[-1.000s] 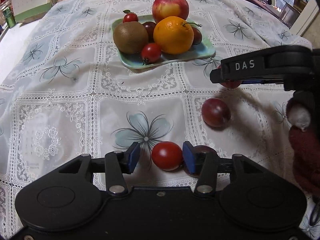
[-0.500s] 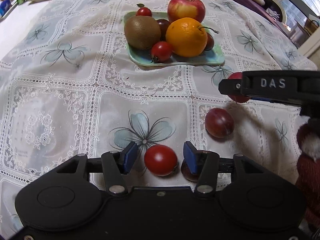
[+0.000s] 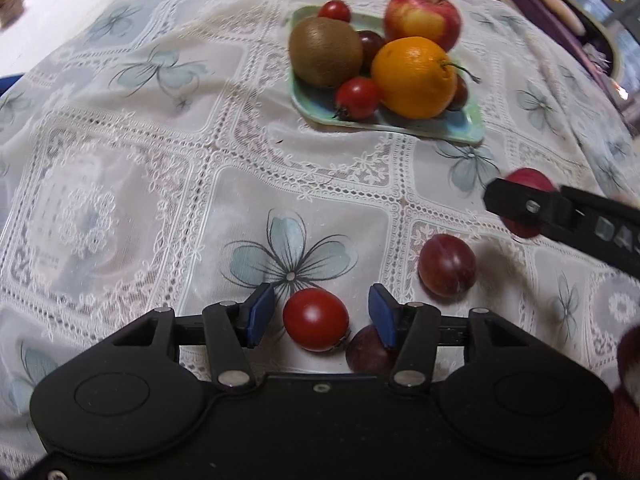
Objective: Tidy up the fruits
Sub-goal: 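Carry the tomato and plum over the gold tray and open both tools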
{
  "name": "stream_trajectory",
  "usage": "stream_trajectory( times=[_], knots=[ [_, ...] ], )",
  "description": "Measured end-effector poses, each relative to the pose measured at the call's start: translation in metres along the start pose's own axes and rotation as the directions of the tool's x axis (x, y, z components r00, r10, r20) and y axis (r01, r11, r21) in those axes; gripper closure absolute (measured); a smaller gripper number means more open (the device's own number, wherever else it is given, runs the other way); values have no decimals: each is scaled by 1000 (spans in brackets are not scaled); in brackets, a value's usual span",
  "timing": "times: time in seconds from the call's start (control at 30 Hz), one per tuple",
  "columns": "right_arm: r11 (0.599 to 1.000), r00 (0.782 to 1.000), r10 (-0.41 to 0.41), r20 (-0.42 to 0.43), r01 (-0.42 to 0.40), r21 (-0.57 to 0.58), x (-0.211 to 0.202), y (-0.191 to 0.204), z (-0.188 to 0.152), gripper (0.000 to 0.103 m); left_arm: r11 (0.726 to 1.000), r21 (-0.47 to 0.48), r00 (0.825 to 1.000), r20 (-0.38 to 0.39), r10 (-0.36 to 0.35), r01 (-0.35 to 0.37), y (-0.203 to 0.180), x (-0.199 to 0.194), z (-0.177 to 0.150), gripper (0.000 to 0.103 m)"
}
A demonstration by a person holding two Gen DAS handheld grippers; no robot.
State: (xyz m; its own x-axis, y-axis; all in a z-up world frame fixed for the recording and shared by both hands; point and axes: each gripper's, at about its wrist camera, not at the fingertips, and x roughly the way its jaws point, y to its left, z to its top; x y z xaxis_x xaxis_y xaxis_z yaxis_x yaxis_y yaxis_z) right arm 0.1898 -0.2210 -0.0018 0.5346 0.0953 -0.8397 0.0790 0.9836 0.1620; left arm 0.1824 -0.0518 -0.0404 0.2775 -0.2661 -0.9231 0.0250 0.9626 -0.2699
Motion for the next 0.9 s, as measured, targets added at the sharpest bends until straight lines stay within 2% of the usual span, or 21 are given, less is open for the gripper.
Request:
stream_trajectory(
  times=[0.33, 0.53, 0.57, 0.63, 0.8, 0.9],
  knots=[
    [1000, 998, 21, 53, -20, -10, -24, -5, 0, 58, 991, -40, 991, -22, 130, -131, -20, 5, -5, 44],
    [1000, 1000, -5, 31, 5, 6, -24, -11, 2, 58, 980, -35, 980, -52, 195, -197, -32, 16, 1, 45],
    [1000, 1000, -6, 18, 6, 8, -22, -13, 2, 59, 977, -25, 977, -49, 209, -210, -34, 17, 0, 47],
    [1000, 1000, -13, -15, 14, 24, -18, -16, 3, 59, 970, 10, 970, -16, 242, -242, -40, 16, -1, 62],
    [999, 995, -7, -101, 13, 52, -8, -24, -1, 58, 974, 48, 975, 5, 221, -221, -43, 2, -10, 62],
    [998, 993, 0, -120, 7, 61, -8, -26, -5, 58, 975, 77, 977, 46, 207, -210, -42, -17, -18, 62]
  ],
)
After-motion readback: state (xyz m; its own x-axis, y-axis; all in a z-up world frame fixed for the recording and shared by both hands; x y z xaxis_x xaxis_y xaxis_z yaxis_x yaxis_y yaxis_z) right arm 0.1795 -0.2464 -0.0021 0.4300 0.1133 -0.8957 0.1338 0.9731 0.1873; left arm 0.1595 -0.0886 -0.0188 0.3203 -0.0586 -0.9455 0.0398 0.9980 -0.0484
